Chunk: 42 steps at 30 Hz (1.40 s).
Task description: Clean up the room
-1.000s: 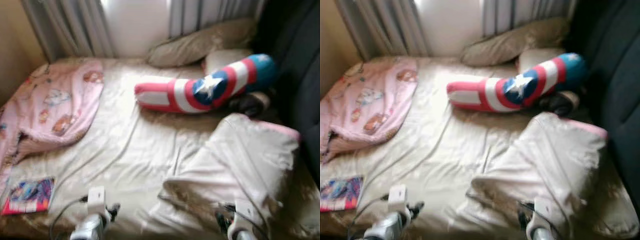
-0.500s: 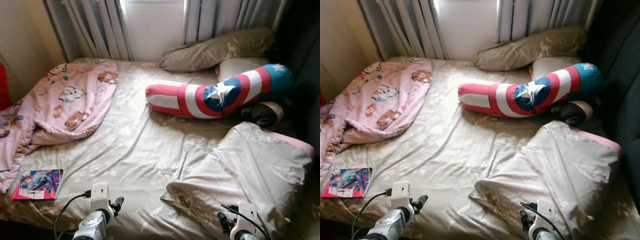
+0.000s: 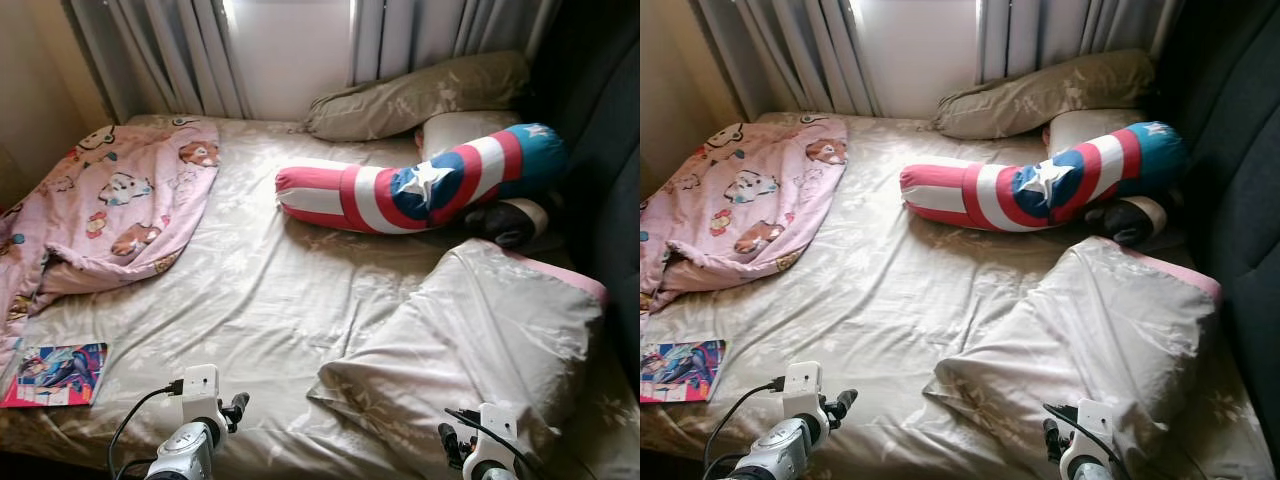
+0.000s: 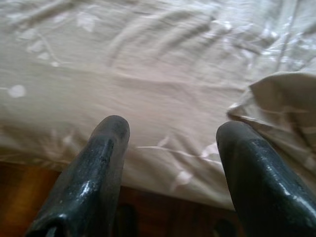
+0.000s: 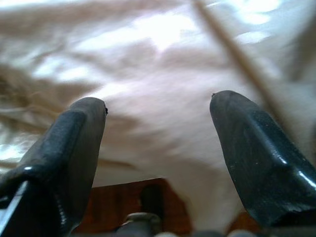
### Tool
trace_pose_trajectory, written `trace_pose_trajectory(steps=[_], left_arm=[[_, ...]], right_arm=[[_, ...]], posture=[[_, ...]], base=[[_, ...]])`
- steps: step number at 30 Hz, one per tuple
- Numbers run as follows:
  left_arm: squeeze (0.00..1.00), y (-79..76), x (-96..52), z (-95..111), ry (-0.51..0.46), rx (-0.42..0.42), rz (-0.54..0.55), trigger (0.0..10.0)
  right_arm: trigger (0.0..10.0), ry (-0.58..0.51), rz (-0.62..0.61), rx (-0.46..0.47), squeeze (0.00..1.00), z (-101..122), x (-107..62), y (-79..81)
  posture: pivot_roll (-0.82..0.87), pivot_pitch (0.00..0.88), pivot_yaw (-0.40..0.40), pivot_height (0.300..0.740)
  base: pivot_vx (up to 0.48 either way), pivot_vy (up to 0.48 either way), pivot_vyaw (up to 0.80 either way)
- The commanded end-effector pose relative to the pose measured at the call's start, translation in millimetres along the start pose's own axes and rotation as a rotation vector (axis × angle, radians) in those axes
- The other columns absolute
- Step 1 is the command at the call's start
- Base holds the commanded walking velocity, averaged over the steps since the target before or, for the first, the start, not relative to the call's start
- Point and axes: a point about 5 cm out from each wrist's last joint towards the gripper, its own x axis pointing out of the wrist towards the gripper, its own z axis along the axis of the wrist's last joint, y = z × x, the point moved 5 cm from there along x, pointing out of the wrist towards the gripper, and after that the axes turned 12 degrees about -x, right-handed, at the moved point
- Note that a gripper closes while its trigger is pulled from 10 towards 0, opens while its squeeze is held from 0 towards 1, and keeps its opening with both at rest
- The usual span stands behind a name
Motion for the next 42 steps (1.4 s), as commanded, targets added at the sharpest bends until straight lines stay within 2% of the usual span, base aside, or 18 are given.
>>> trace_pose_trajectory(steps=[1, 9, 17, 24, 31, 32, 33, 34, 35, 38, 39, 40, 41, 42], left_arm=[[0.00, 5.8, -1.7, -4.1, 0.011, 0.011, 0.016, 10.0], [0.00, 4.3, -3.4, -5.4, -0.013, 0.006, -0.007, 10.0], [0.00, 2.6, -9.7, -3.5, -0.103, 0.014, -0.069, 10.0], [0.00, 8.8, -19.3, -10.8, -0.154, 0.025, -0.094, 10.0], [0.00, 13.6, -30.1, -24.3, -0.184, 0.034, -0.105, 10.0], [0.00, -3.0, -24.0, 4.4, -0.282, 0.065, -0.135, 10.0], [0.00, -3.0, -24.0, 4.4, -0.282, 0.065, -0.135, 10.0], [0.00, -34.4, -17.1, 61.0, -0.445, 0.105, -0.183, 10.0], [0.00, -45.9, -20.5, 80.1, -0.521, 0.115, -0.210, 10.0], [0.00, -46.6, -25.2, 82.7, -0.555, 0.120, -0.222, 10.0], [0.00, -46.9, -26.4, 83.4, -0.563, 0.117, -0.225, 10.0], [0.00, -47.2, -27.2, 83.8, -0.568, 0.112, -0.229, 10.0], [0.00, -48.1, -29.5, 87.0, -0.585, 0.110, -0.240, 10.0], [0.00, -48.1, -30.4, 88.5, -0.592, 0.106, -0.245, 10.0]], right_arm=[[10.0, -0.017, -0.015, 0.018, 0.00, 2.6, 0.0, -1.0], [10.0, -0.055, -0.032, 0.041, 0.00, 1.7, -2.9, -4.0], [10.0, -0.163, -0.011, 0.098, 0.00, 2.4, -10.8, -2.4], [10.0, -0.204, 0.018, 0.092, 0.00, -9.5, -20.9, 0.5], [10.0, -0.223, 0.054, 0.066, 0.00, -25.0, -32.5, -1.6], [10.0, -0.226, 0.053, 0.058, 0.00, -30.2, -36.4, -4.5], [10.0, -0.226, 0.053, 0.058, 0.00, -30.2, -36.4, -4.5], [10.0, -0.231, 0.043, 0.061, 0.00, -36.0, -41.2, -8.4], [10.0, -0.237, 0.039, 0.062, 0.00, -40.0, -44.9, -10.5], [10.0, -0.247, 0.044, 0.051, 0.00, -43.6, -49.1, -10.9], [10.0, -0.380, 0.044, 0.026, 0.00, 12.0, -31.0, -4.5], [10.0, -0.490, 0.041, 0.013, 0.00, 61.6, -21.5, 1.8], [10.0, -0.623, 0.021, 0.001, 0.00, 121.8, -18.7, 8.8], [10.0, -0.636, 0.015, -0.006, 0.00, 126.9, -19.3, 8.9]], posture=[[-0.01, 0.000, 0.017, 0.740], [-0.01, 0.000, 0.008, 0.740], [-0.01, 0.000, 0.002, 0.740], [-0.03, 0.000, 0.016, 0.740], [-0.04, 0.000, -0.013, 0.740], [-0.04, 0.000, -0.022, 0.740], [-0.04, 0.000, -0.022, 0.740], [-0.03, 0.000, -0.028, 0.740], [-0.03, 0.000, -0.028, 0.740], [-0.04, 0.000, -0.028, 0.740], [-0.04, 0.009, -0.029, 0.740], [-0.04, 0.015, -0.029, 0.740], [-0.04, 0.030, -0.021, 0.740], [-0.05, 0.032, -0.020, 0.740]], base=[[0.000, 0.000, 0.00], [0.000, 0.000, 0.00], [0.000, 0.000, 0.00], [0.000, 0.000, 0.00], [0.000, 0.000, 0.00], [0.000, 0.000, 0.00], [0.000, 0.000, 0.00], [0.000, 0.000, 0.00], [0.000, 0.000, 0.00], [0.000, 0.000, 0.00], [0.000, 0.000, 0.00], [0.000, 0.000, 0.00], [0.000, 0.000, 0.00], [0.000, 0.000, 0.00]])
